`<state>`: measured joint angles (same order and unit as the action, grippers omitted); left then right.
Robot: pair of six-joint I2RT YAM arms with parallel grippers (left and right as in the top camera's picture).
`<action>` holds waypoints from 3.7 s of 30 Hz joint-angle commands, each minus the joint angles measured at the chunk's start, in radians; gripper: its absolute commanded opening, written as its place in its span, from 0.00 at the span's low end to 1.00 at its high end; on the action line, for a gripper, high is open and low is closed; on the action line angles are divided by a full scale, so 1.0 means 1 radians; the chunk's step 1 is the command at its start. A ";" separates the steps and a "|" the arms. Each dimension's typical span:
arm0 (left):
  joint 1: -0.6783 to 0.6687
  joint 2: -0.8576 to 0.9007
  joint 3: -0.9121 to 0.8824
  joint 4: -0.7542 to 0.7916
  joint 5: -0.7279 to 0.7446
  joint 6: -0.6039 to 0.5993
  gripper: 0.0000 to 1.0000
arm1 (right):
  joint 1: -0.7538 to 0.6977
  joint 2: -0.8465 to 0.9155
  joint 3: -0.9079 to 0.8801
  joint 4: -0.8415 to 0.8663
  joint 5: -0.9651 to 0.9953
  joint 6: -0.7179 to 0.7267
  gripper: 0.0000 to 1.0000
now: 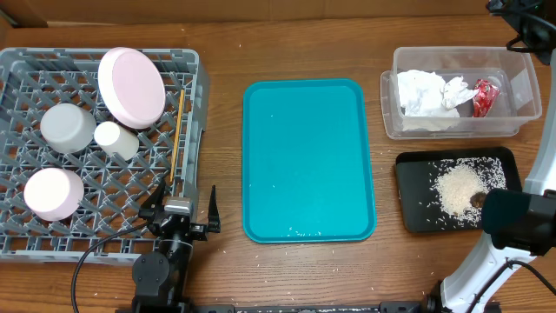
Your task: Sort waste into correct bins and load items into the dishwasher
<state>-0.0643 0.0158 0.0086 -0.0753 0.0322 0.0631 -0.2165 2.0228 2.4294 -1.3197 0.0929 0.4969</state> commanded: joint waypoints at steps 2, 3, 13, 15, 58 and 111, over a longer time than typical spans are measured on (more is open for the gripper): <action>0.000 -0.011 -0.003 -0.002 -0.014 0.023 1.00 | -0.002 -0.006 0.011 0.005 0.003 0.000 1.00; 0.000 -0.011 -0.003 -0.002 -0.014 0.023 1.00 | -0.002 -0.006 0.011 0.005 0.003 0.000 1.00; 0.000 -0.011 -0.003 -0.003 -0.014 0.023 1.00 | -0.002 -0.006 0.011 0.005 0.003 0.000 1.00; 0.000 -0.011 -0.003 -0.002 -0.014 0.023 1.00 | -0.002 -0.006 0.011 0.005 0.003 0.000 1.00; 0.000 -0.011 -0.003 -0.002 -0.014 0.023 1.00 | 0.116 -0.687 -0.793 0.585 -0.018 -0.244 1.00; 0.000 -0.011 -0.003 -0.002 -0.014 0.023 1.00 | 0.299 -2.020 -2.422 1.433 -0.180 -0.476 1.00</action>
<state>-0.0643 0.0151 0.0086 -0.0761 0.0246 0.0631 0.0792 0.0139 0.0185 0.1318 -0.0799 0.0540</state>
